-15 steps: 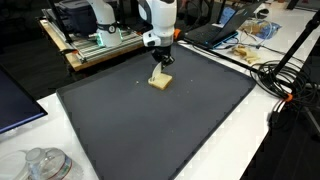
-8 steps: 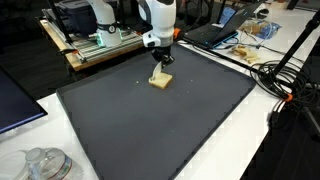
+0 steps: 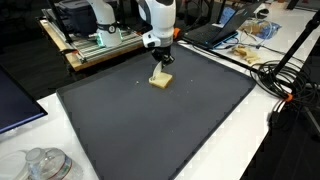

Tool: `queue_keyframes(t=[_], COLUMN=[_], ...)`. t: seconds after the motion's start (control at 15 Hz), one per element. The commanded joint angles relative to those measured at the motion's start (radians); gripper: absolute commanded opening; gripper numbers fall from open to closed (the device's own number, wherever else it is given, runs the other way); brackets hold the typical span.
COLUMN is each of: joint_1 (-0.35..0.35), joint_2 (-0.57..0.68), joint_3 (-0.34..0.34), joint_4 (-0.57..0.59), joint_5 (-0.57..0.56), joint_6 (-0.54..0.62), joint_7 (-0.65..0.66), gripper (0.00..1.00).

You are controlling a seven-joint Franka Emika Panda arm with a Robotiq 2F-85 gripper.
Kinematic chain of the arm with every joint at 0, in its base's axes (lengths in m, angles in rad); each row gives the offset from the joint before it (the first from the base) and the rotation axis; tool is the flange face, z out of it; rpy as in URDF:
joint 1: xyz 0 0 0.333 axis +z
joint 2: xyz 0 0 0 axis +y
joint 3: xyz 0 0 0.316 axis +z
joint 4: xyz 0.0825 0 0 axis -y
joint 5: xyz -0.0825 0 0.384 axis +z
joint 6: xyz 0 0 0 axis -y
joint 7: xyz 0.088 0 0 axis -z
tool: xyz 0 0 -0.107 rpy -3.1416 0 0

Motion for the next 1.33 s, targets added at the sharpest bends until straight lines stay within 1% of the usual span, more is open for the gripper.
queue_keyframes(t=[0.0,0.07,0.4,0.87,1.13,1.27], joint_1=[0.009,0.011,0.0,-0.033,-0.054,-0.064], joint_2=[0.018,0.022,0.046,0.103,0.118,0.112], joint_3=[-0.014,-0.02,-0.047,-0.077,-0.068,-0.047], joint_4=[0.007,0.008,0.038,0.119,0.148,0.15], joint_5=[-0.013,-0.02,-0.051,-0.059,-0.033,-0.004], joint_6=[0.032,0.054,0.063,0.044,-0.002,-0.059], joint_7=[-0.004,-0.003,-0.019,-0.105,-0.157,-0.192], gripper=[0.01,0.01,0.01,0.01,0.01,0.01])
